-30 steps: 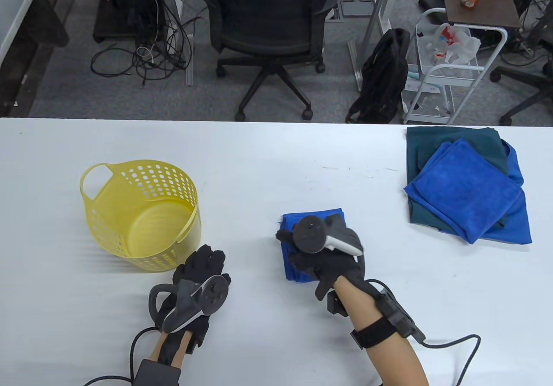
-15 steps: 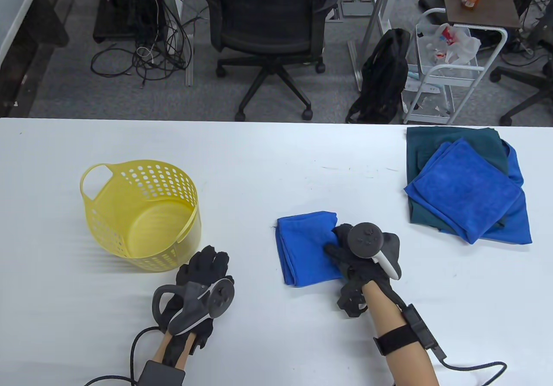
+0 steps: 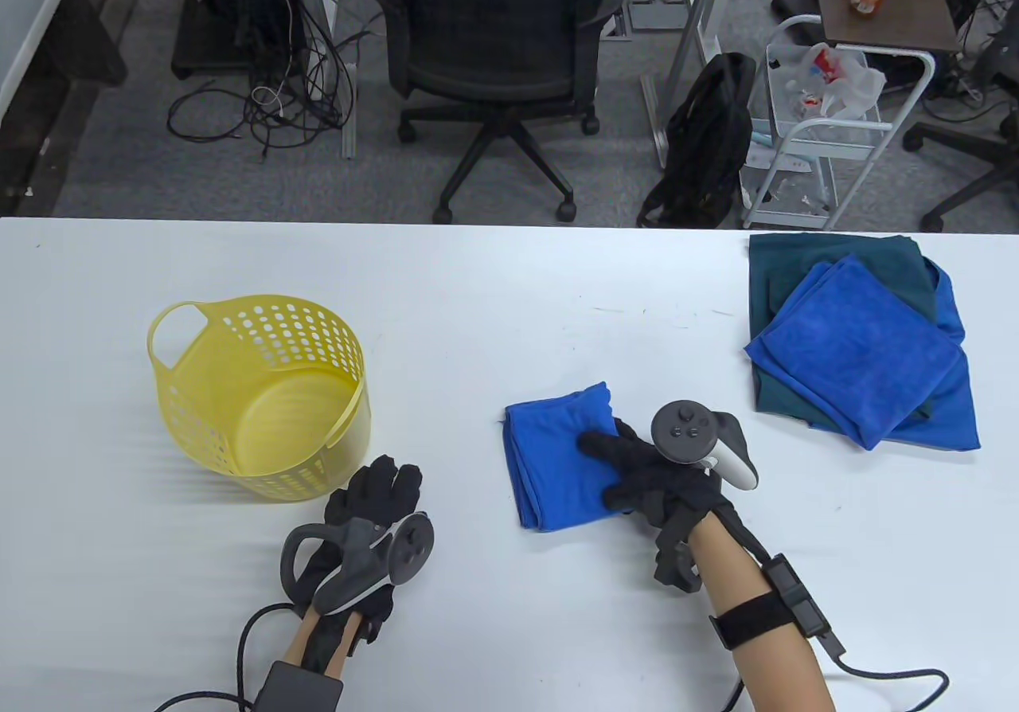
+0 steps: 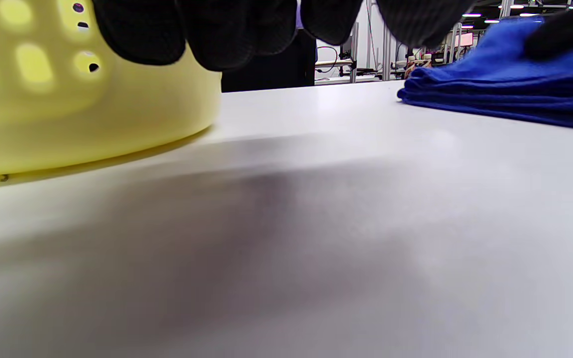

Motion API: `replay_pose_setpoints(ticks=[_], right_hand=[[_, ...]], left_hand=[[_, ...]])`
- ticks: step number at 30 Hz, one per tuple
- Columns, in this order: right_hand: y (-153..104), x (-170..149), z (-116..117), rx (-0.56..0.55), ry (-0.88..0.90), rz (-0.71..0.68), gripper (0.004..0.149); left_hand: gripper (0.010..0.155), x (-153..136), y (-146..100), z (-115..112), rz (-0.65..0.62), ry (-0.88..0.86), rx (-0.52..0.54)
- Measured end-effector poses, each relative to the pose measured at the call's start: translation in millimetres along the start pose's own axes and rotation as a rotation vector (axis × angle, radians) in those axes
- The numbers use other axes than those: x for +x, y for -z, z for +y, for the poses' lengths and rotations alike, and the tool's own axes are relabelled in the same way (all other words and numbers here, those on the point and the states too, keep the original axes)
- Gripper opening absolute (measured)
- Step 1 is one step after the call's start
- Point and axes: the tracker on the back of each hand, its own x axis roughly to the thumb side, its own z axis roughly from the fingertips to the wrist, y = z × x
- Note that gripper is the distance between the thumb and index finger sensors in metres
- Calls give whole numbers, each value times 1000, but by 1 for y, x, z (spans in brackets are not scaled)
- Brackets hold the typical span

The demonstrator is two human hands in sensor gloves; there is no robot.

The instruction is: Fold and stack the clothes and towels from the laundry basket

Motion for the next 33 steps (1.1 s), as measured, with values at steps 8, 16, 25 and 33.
replay_pose_setpoints(ticks=[8,16,25,33], right_hand=[[-37,-64,-123,-994,320,217,78],[-47,-104,-125,-787,287,768,75],[-48,-17,-92,-618,-335,574,64],[-87,57,-27,-618,-379,-115,63]], left_hand=[[73,-2,1,-1,8,-2,-8],[74,-3,1,-1,13,9,-19],[76,-1,2,0,-3,-30,-14],[79,11,-5,12,-72,-171,98]])
